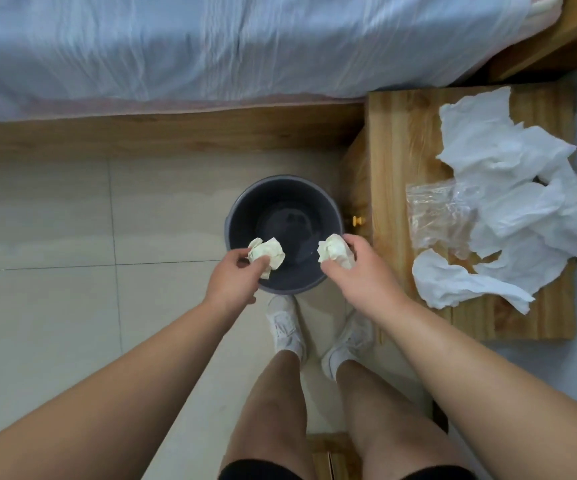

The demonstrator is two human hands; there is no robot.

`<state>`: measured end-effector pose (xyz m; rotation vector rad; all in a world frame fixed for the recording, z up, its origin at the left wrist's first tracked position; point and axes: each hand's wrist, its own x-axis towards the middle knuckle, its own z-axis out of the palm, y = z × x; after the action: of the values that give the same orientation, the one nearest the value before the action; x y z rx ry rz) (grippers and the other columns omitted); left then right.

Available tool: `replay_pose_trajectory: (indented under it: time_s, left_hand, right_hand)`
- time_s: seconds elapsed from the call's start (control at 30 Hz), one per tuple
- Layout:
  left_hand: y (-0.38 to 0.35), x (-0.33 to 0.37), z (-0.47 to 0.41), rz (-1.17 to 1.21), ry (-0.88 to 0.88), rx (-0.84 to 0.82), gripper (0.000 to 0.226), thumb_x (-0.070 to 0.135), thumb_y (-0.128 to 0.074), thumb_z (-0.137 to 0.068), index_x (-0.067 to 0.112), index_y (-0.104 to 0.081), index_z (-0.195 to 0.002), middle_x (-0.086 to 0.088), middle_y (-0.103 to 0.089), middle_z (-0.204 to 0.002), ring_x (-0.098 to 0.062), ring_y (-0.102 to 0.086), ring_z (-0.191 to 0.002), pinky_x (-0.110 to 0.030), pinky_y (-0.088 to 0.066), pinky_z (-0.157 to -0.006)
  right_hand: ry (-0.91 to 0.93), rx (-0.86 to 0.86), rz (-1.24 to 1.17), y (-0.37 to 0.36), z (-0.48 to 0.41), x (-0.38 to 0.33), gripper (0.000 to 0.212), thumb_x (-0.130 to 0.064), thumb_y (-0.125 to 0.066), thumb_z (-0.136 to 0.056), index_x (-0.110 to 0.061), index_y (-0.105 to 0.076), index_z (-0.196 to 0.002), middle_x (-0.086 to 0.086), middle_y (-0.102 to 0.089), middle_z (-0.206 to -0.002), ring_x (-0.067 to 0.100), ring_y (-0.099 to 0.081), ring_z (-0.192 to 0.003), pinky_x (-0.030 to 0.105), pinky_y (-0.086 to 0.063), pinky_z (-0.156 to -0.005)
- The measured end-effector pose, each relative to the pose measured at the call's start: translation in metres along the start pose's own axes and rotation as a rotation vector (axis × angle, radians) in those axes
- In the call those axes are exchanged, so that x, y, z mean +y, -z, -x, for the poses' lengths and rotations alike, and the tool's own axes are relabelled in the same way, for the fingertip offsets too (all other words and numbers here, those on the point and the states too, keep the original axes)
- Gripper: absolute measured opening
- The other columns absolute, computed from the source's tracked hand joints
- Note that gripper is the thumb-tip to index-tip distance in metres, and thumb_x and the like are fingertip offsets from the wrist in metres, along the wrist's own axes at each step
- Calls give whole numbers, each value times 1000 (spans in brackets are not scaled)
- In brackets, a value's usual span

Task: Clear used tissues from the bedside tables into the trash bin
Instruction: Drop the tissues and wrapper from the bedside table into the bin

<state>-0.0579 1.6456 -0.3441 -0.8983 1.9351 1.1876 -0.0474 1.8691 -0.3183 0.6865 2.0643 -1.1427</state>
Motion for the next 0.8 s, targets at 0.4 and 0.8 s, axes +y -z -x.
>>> replay_pose_trajectory:
  time_s: [0.4, 0.8]
  left_hand:
    - [-45, 29, 41, -46, -58, -85, 34, 47, -63, -101, 27, -65, -128, 5, -70, -110, -16, -70, -84, -32, -61, -68]
    - [-169, 133, 69, -598, -742, -50, 82, 66, -66, -89, 56, -17, -154, 21, -30, -159, -13, -69, -93, -39, -64, -73]
  right_hand:
    - [11, 75, -27, 51, 37, 36, 54, -43, -65, -92, -40, -50, -143, -30, -60, -111, 0, -67, -79, 23, -51, -72]
    - [83, 378, 416, 132, 56, 114, 65, -40, -76, -89, -34, -48, -147, -5, -33, -161, 20, -70, -98, 28, -47, -66]
